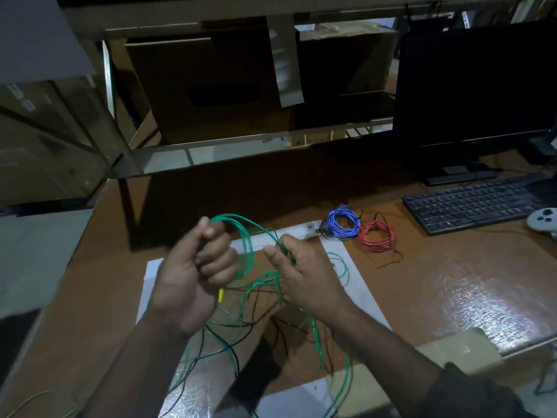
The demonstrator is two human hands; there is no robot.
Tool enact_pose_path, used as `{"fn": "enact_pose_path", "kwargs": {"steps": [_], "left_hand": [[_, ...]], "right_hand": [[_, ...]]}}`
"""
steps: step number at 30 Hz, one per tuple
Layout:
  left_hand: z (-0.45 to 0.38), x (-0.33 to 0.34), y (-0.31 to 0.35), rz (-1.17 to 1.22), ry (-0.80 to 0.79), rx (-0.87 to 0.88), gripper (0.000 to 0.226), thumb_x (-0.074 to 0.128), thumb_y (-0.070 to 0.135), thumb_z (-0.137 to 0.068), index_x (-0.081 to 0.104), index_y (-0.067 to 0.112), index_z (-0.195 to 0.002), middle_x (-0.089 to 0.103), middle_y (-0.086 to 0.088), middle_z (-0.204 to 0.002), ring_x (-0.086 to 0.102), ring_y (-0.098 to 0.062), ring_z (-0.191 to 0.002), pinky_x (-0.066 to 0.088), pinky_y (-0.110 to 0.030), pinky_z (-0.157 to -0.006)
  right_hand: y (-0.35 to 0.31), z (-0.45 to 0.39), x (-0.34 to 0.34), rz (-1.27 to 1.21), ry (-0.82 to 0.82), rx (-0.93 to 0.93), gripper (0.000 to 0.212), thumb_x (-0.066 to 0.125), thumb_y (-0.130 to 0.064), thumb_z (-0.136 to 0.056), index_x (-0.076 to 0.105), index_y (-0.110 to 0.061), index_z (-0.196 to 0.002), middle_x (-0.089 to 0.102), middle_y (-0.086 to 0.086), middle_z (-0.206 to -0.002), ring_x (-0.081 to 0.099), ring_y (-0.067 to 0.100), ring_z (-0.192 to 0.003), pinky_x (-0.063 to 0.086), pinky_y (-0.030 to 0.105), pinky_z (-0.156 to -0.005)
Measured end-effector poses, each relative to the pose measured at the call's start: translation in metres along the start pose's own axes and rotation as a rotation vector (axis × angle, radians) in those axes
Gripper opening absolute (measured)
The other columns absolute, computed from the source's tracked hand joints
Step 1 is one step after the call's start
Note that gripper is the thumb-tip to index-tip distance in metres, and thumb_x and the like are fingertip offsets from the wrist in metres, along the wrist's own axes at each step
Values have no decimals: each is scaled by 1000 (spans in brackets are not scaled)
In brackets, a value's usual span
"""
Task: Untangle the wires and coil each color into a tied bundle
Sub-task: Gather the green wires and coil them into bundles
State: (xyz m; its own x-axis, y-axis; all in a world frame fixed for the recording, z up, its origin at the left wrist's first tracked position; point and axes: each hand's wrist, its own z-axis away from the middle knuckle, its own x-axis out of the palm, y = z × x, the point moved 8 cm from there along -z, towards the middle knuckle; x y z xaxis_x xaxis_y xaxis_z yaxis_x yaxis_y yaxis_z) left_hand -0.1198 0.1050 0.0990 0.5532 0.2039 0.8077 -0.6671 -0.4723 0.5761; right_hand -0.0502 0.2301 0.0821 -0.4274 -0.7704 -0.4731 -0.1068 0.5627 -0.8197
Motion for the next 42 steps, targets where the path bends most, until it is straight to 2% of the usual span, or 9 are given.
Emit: {"fn": "enact_pose_path", "kwargs": {"steps": [6,9,12,16,20,24,32,36,42], "left_hand": [[8,-18,34,2,262,297,36,31,24,-113,54,19,-86,60,8,-75,45,-2,-50,40,-15,-49],[13,-22,52,-134,379,478,36,29,22,-112,51,21,-84,75,-10,-118,73,-19,-107,57,-38,-94],[10,-23,66,-451,350,508,38,24,25,-113,48,24,-84,66,-16,-138,54,-28,-139,28,-51,-122],[8,-27,50,-1183,486,413,50,26,22,-113,72,22,-94,74,-3,-125,57,-13,-134,29,-45,-121],[5,-37,8,-1472,412,158,40,33,45,-109,60,27,-86,69,-3,-82,68,-20,-86,50,-52,-87],[9,-32,-11,-1231,371,17,44,34,42,-111,56,28,-76,49,3,-54,51,-13,-51,47,-42,-67],[12,-6,-20,-405,75,-118,36,48,41,-105,52,19,-76,28,8,-57,21,-7,-47,18,-24,-44],[4,13,4,117,-125,-43,38,26,33,-114,52,14,-95,38,6,-63,25,-7,-51,21,-24,-50],[2,1,39,145,85,258,33,30,26,-114,58,14,-104,74,-3,-107,69,-11,-90,56,-26,-81]], "right_hand": [[25,25,30,168,-195,39,41,38,-56,-102,43,-19,-83,52,2,-70,53,15,-67,44,46,-64],[30,33,33,145,-224,54,37,40,-55,-101,47,-21,-89,58,2,-75,56,22,-74,46,48,-68],[27,39,34,140,-292,15,31,44,-46,-103,55,-21,-90,61,0,-77,58,18,-75,48,45,-69],[2,37,31,109,-293,-71,32,43,-42,-105,60,-18,-93,61,-2,-79,59,17,-75,47,44,-70],[-15,19,13,103,-66,-111,31,39,-49,-105,51,-26,-88,58,-2,-75,58,20,-71,47,47,-66],[-13,5,-5,93,86,-105,36,35,-57,-105,51,-28,-90,49,2,-65,50,22,-60,42,49,-56],[6,8,-5,112,126,-18,50,36,-68,-99,48,-23,-80,48,1,-60,47,16,-54,38,46,-52],[23,19,10,97,19,62,43,31,-63,-100,48,-29,-81,60,0,-68,62,17,-68,48,46,-64],[46,36,39,189,-266,118,14,55,-32,-99,53,-24,-88,63,-1,-81,58,15,-78,47,39,-71]]}}
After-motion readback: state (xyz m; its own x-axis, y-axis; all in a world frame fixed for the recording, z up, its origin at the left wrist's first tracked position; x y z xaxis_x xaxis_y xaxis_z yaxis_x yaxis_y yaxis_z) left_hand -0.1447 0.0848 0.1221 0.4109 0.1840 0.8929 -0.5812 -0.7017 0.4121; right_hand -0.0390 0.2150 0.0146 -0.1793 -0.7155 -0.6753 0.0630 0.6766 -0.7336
